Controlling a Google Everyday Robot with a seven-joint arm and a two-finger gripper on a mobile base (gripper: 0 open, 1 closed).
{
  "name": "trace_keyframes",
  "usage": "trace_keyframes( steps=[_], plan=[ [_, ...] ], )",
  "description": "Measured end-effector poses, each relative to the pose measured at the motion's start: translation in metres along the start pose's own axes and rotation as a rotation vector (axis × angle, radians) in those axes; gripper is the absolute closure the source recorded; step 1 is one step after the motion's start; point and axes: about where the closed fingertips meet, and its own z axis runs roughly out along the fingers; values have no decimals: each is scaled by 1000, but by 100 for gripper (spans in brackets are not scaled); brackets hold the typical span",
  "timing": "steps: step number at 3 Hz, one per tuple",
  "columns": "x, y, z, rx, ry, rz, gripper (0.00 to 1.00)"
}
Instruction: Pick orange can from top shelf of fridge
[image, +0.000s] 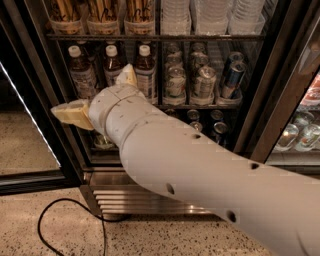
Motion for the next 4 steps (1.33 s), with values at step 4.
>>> trace_keyframes(
  steps=[4],
  plan=[
    [-60, -71, 80, 69, -262, 113, 1]
  ],
)
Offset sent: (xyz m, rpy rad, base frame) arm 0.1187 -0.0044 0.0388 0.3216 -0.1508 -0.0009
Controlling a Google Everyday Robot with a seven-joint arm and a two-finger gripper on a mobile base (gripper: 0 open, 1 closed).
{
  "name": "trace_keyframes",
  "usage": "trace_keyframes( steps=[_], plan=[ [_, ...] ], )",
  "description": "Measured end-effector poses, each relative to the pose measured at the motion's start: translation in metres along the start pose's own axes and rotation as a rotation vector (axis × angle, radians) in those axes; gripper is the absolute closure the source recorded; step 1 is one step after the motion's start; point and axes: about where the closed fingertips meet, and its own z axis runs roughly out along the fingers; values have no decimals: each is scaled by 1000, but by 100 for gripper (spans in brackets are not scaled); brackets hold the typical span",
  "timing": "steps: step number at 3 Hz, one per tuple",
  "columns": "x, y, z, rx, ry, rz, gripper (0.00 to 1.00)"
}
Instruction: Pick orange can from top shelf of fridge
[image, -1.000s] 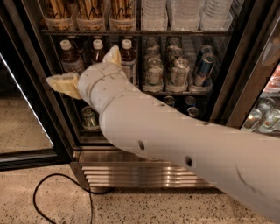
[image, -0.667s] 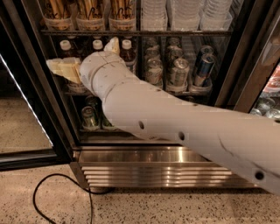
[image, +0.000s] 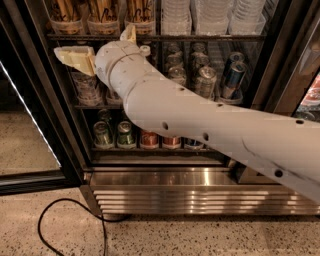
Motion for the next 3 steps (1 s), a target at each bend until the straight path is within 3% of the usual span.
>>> trace_keyframes(
  steps=[2, 3],
  plan=[
    [-26, -11, 10, 23, 4, -101, 2],
    [-34, -16, 18, 26, 10, -101, 13]
  ],
)
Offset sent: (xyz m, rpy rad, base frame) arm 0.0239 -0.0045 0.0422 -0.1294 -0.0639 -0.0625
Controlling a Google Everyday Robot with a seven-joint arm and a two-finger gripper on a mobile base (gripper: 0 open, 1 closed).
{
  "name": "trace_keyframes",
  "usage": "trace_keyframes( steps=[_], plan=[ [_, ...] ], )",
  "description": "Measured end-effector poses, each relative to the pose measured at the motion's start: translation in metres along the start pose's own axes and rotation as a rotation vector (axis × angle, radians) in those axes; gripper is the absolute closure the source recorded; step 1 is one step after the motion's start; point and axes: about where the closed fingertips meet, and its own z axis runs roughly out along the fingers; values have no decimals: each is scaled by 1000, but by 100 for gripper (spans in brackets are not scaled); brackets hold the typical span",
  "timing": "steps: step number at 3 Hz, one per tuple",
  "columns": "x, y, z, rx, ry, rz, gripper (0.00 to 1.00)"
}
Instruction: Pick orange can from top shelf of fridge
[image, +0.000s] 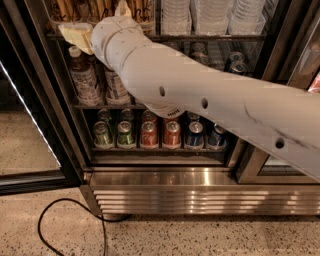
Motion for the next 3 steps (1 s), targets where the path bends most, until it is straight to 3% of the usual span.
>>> trace_keyframes(
  steps=[1, 3],
  plan=[
    [0, -4, 12, -2, 2, 40, 19],
    [11, -19, 33, 34, 19, 97, 20]
  ],
)
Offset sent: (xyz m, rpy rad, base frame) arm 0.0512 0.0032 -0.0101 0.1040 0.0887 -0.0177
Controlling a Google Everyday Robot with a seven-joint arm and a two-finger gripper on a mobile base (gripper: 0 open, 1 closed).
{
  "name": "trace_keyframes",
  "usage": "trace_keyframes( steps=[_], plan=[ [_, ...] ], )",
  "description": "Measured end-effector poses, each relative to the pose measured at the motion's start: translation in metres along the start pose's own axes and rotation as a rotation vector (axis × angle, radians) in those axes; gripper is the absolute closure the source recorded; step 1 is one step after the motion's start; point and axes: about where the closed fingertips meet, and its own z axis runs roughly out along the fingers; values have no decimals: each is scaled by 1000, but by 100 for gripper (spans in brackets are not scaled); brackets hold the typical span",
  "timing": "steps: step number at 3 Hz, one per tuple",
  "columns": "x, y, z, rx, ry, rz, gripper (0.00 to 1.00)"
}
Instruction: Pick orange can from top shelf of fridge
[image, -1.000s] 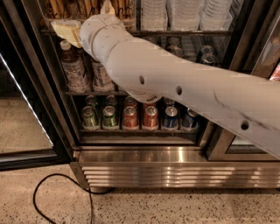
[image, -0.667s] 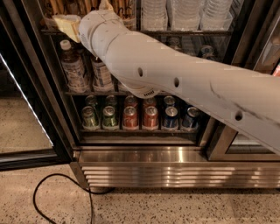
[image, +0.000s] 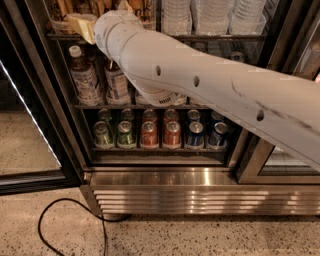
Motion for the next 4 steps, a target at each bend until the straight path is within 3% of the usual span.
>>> trace_keyframes(
  steps=[4],
  plan=[
    [14, -38, 41, 71, 59, -6, 22]
  ],
)
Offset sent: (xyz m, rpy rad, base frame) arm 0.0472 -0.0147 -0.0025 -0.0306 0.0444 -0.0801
